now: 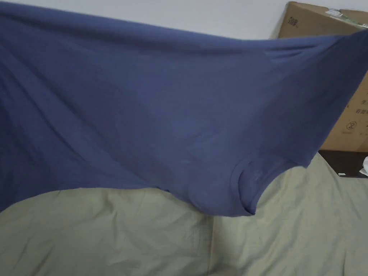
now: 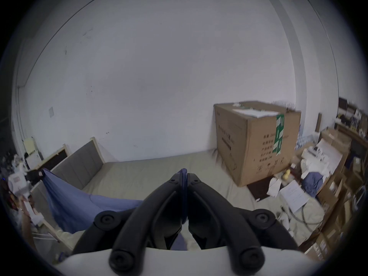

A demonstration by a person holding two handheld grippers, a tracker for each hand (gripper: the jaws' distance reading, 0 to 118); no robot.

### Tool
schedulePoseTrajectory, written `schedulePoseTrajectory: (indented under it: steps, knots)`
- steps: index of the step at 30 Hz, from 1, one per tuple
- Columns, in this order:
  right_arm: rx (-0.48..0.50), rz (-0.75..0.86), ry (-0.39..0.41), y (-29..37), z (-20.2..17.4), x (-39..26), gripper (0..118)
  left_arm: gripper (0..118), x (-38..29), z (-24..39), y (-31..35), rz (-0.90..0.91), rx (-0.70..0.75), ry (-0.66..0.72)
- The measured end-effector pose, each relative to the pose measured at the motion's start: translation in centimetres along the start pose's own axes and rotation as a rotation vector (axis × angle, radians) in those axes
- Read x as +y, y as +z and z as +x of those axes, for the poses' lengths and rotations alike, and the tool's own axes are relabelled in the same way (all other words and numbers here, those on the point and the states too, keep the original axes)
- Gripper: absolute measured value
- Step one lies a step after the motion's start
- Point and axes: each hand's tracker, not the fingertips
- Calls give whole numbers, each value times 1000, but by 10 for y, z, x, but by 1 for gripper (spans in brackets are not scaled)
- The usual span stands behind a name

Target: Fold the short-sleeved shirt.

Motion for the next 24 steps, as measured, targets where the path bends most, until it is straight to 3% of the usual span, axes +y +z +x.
schedulePoseTrajectory:
  steps: [8, 20, 24]
  knots:
    - [-92, 64, 93, -50, -38, 71, 3, 5, 51, 22, -39, 5, 28, -52]
    - [-287, 209, 198, -149, -104, 171, 3, 5, 70, 50, -92, 21, 149, -135]
    - [-327, 256, 219, -137, -93, 163, 3, 5, 67, 56, -114, 15, 178, -121]
